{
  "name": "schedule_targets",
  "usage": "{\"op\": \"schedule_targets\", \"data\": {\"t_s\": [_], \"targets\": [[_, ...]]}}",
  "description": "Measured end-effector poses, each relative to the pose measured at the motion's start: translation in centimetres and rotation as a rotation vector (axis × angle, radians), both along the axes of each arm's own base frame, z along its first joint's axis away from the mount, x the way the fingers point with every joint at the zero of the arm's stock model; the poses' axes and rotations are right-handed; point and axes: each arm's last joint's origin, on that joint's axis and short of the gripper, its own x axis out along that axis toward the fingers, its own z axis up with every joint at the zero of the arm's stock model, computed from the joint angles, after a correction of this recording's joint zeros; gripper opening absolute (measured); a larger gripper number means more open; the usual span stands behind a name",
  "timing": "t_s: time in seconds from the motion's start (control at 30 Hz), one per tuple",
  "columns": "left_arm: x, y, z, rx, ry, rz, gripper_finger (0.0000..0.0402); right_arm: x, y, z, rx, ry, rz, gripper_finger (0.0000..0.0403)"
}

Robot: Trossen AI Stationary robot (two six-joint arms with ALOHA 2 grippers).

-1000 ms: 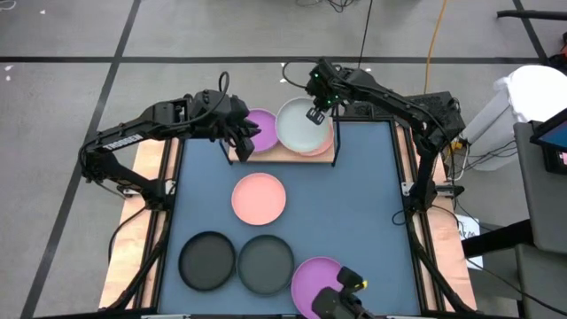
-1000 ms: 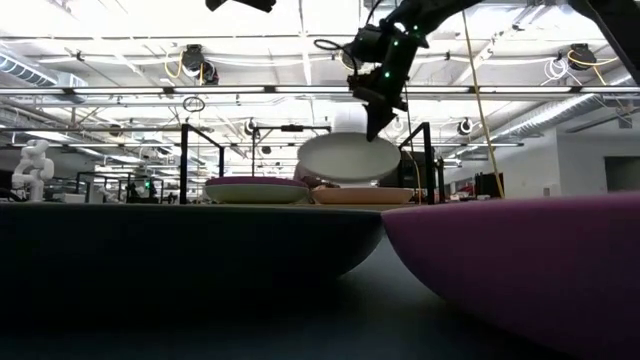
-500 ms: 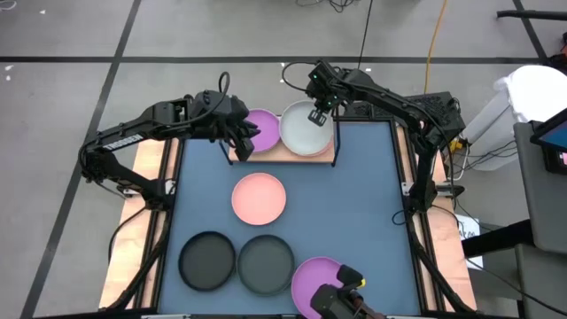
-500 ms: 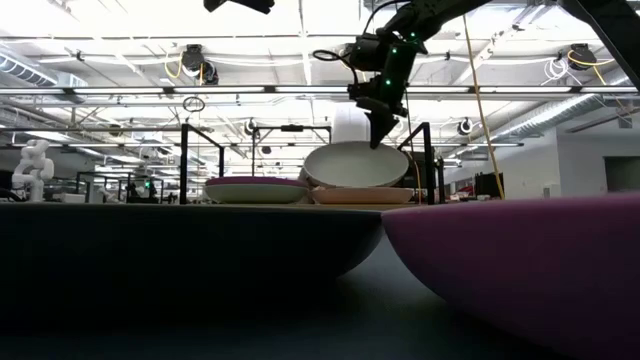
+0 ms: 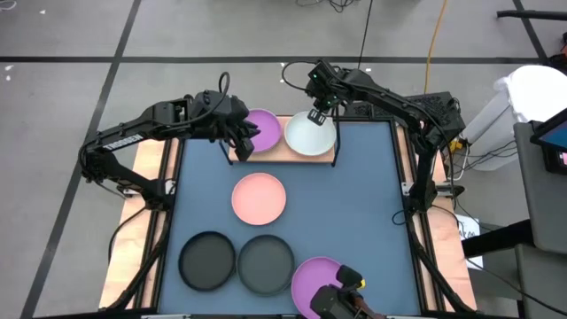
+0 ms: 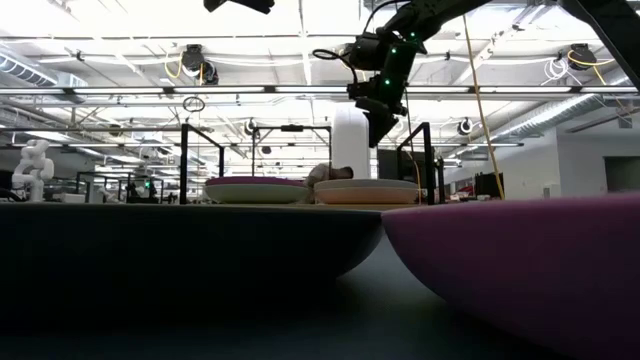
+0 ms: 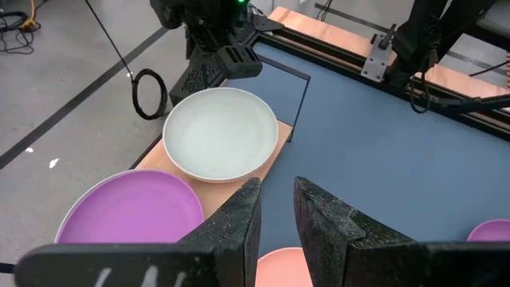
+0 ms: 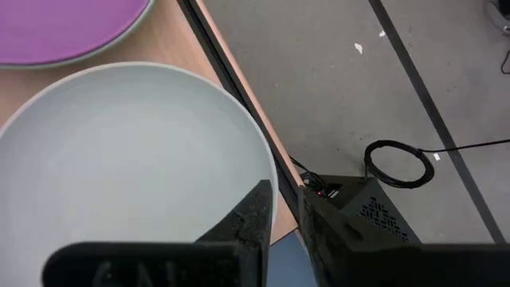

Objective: Place and stack plates onto a shelf
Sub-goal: Stack the left black plate on top of the purple plate

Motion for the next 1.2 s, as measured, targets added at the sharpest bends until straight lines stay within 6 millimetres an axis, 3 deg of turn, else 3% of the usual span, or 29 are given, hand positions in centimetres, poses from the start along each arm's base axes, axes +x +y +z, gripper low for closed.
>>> {"op": "schedule_targets", "data": {"t_s": [0.23,0.6,0.83,1.2], "targets": [[0.1,0.0,-0.5,0.004,0.023,-0.006,0.0081,0.0,1.4,0.9,0.015,-0.011,-0.005,0.0054],[0.9,-0.3,-6.2,-0.159,0.178,-0.069,0.0081,-1.5,6.1,5.8,0.030,-0.142,-0.057,0.0054],[1.0,-1.2,-9.1,-0.255,0.250,-0.019,0.0081,-2.8,8.8,8.4,0.034,-0.220,-0.071,0.0055],[0.2,-2.7,-12.2,-0.467,0.357,0.179,0.0081,-4.6,14.0,7.6,0.154,-0.260,-0.149,0.0055]]}}
